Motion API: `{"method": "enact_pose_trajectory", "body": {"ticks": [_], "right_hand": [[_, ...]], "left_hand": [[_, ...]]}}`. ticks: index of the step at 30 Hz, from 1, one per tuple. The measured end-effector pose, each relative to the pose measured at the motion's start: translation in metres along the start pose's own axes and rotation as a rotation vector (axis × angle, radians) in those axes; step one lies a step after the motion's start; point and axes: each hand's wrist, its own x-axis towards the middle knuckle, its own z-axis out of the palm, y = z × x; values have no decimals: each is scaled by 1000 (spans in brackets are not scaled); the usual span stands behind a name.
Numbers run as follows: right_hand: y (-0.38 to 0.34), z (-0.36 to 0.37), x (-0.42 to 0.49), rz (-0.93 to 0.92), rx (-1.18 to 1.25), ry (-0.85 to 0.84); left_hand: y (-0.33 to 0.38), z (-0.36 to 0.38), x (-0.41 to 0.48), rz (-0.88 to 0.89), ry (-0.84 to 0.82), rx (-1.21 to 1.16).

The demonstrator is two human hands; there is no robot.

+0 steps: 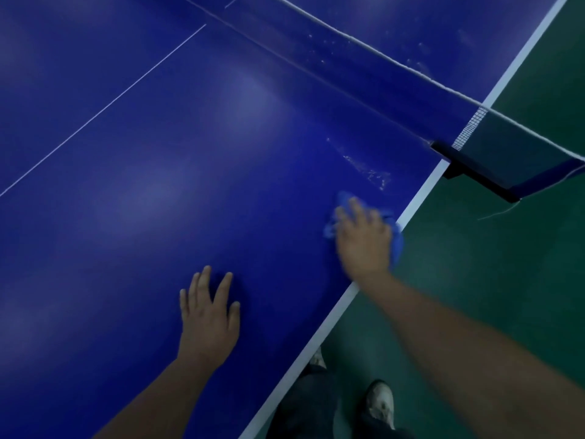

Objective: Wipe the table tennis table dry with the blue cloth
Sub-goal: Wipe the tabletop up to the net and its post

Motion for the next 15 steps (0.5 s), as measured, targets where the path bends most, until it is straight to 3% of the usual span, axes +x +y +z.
{"method": "enact_pose_trajectory", "body": {"ticks": [2,4,7,10,12,15], "right_hand": [[47,-23,22,309,76,14],[60,-36,20,450,152,99],[10,-26,-14,143,104,209],[-65,9,-65,-190,106,22],[-91,19,-69,-192,128,-109],[-105,24,-33,-114,133,-109]], "left_hand": [[13,-1,15,69,-19,30],[26,0,32,133,-30,51],[46,0,65,179,-56,63],[59,-3,102,188,-46,65],[63,-7,132,205,-29,77],[64,-19,177,165,-35,94]]}}
